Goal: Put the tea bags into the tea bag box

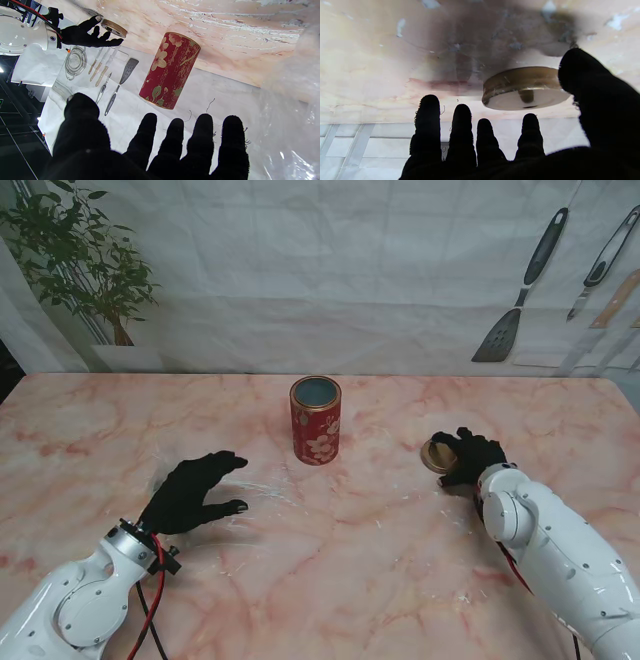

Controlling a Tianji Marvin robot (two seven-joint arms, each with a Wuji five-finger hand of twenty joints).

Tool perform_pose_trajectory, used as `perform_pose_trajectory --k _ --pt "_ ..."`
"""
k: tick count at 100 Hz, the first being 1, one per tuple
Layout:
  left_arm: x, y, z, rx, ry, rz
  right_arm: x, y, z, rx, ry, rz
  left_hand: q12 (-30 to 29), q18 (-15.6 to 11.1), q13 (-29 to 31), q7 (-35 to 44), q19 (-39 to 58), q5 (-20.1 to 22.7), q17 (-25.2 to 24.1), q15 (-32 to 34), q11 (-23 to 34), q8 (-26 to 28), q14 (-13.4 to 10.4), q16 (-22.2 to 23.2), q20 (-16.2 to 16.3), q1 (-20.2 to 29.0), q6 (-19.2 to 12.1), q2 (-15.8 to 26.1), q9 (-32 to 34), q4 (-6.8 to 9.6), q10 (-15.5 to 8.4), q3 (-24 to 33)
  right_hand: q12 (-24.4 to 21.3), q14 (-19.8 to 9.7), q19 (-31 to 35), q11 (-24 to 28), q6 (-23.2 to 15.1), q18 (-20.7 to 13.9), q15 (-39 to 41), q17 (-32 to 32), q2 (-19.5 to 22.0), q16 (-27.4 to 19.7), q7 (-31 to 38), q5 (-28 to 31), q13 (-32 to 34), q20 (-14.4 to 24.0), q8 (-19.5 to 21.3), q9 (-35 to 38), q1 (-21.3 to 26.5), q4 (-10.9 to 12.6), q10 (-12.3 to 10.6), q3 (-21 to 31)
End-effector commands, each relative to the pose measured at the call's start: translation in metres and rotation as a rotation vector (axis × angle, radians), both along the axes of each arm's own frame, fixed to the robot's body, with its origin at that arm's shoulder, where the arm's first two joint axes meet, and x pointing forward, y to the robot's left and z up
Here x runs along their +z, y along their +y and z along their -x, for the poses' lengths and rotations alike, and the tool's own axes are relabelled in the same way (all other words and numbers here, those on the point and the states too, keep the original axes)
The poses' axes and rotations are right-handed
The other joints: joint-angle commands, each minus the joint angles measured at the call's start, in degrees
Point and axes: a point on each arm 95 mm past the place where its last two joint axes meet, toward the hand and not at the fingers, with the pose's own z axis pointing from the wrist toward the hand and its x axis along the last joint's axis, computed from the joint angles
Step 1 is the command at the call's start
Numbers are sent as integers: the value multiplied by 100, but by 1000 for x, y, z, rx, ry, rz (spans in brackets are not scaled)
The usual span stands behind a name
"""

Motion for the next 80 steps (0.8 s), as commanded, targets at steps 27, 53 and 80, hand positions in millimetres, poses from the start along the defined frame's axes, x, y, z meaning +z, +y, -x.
perform_pose_trajectory --k 27,53,80 --pt "0 1 2 -1 15 -12 -2 8 -12 -29 33 -85 -28 -173 85 46 178 58 13 -72 15 35 -189 55 58 173 -137 128 -30 132 -118 46 321 139 -190 403 49 176 -388 304 -290 -155 -97 9 548 -523 235 -164 171 -169 95 380" --pt "-1 1 1 -1 21 -11 -17 14 -16 3 140 -104 -28 -180 102 51 198 63 27 -63 16 37 -192 60 67 174 -144 122 -32 132 -127 46 -199 -21 374 1141 -57 -134 -59 1119 -614 -173 -227 245 1214 -885 -64 -5 969 15 -267 1430" --pt "-2 2 1 -3 26 -8 -27 18 -17 18 185 -96 -28 -181 113 49 230 47 45 -56 17 37 -194 65 81 166 -189 125 -33 131 -136 42 -1146 -308 1939 3524 -336 -494 974 2592 -1004 246 2689 14 2989 -2659 -1669 901 2891 -317 -981 2952"
